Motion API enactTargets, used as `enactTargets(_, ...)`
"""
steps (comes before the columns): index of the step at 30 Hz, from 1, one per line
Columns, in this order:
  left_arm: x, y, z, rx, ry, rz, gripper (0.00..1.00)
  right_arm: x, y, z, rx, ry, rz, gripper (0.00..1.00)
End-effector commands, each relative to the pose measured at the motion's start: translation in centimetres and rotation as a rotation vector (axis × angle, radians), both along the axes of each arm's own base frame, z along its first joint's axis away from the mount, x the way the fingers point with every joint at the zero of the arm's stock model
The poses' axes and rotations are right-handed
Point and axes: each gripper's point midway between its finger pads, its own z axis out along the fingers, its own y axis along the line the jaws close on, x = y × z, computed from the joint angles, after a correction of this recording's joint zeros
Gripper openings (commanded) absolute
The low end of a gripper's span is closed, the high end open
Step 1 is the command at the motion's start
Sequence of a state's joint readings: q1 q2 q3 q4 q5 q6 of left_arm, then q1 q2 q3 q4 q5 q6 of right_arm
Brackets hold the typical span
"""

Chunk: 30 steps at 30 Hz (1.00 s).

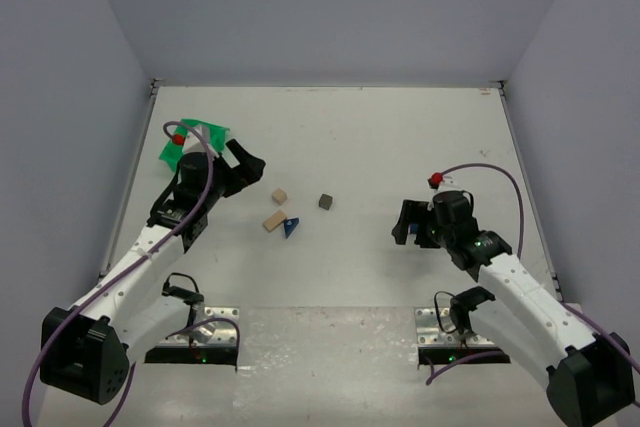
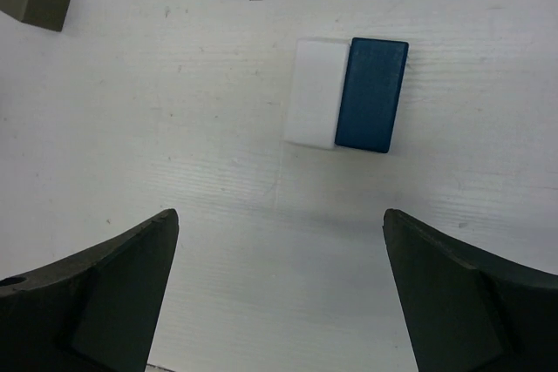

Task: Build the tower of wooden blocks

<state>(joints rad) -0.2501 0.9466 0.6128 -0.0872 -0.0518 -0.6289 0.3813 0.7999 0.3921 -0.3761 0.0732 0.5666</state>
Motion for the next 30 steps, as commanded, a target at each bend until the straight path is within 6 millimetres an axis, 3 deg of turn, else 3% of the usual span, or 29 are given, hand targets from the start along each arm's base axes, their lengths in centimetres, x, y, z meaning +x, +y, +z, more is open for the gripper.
enactTargets(1,0.2,-0.2,1.3,-0.001,-0.052,-0.004,1.00,0.6,1.8,1.2,0.057,-0.076,0.116,0.99)
enactTargets(9,1.0,-0.1,0.8,0.013,-0.026,0.019,1.00,1.5,3.0,1.8,0.076,-0.112,0.183,0.99)
enactTargets(16,3.1,-0.1,0.0,0.046,0.019,0.035,1.00,3.7,3.4,1.6,0.049,-0.110,0.175,0.99)
enactTargets(21,4.8,-0.6,0.1,0.060,0.035,0.028,1.00,5.4,5.5,2.9,0.071,-0.122,0.266,0.99)
enactTargets(27,6.7,-1.1,-0.2,0.083,0.053,0.017,1.00,6.5,7.6,2.1,-0.014,-0.072,0.360,0.99)
enactTargets(30,7.4,-1.2,-0.7,0.098,0.066,0.012,1.00,8.0,9.3,2.9,-0.086,-0.097,0.411,0.99)
